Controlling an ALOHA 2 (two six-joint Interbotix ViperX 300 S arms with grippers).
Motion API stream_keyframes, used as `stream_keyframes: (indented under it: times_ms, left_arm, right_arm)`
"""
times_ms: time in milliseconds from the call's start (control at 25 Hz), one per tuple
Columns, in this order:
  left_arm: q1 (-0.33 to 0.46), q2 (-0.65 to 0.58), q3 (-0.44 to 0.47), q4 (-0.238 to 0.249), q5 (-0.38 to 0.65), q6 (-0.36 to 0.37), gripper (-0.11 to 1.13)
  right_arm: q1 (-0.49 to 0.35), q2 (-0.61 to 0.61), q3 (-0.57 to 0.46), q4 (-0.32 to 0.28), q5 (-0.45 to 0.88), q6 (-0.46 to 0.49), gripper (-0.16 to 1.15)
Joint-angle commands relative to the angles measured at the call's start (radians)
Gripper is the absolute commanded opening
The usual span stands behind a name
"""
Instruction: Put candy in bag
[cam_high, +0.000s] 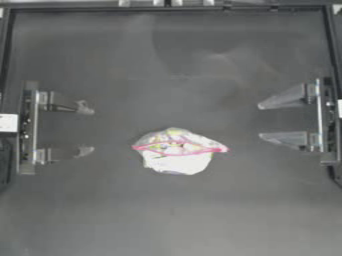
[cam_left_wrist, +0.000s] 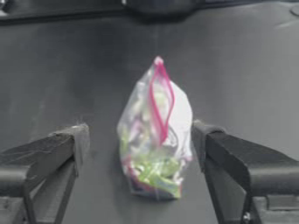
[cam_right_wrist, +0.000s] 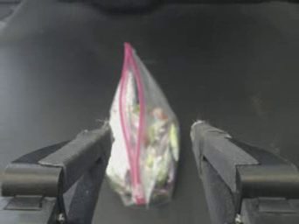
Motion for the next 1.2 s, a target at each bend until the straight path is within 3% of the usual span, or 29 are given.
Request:
stream_keyframes:
  times_ms: [40, 1200]
  left_arm:
    - [0.002, -0.015, -0.005, -0.002, -0.003, -0.002, 0.99]
    - [0.002, -0.201, 0.075, -0.025, 0.018, -0.003, 0.99]
  right_arm:
    - [-0.002, 0.000, -0.009, 0.003, -0.008, 0.003, 0.89]
    - [-0.002, -0.055, 0.015, 0.003, 0.000, 0.003, 0.89]
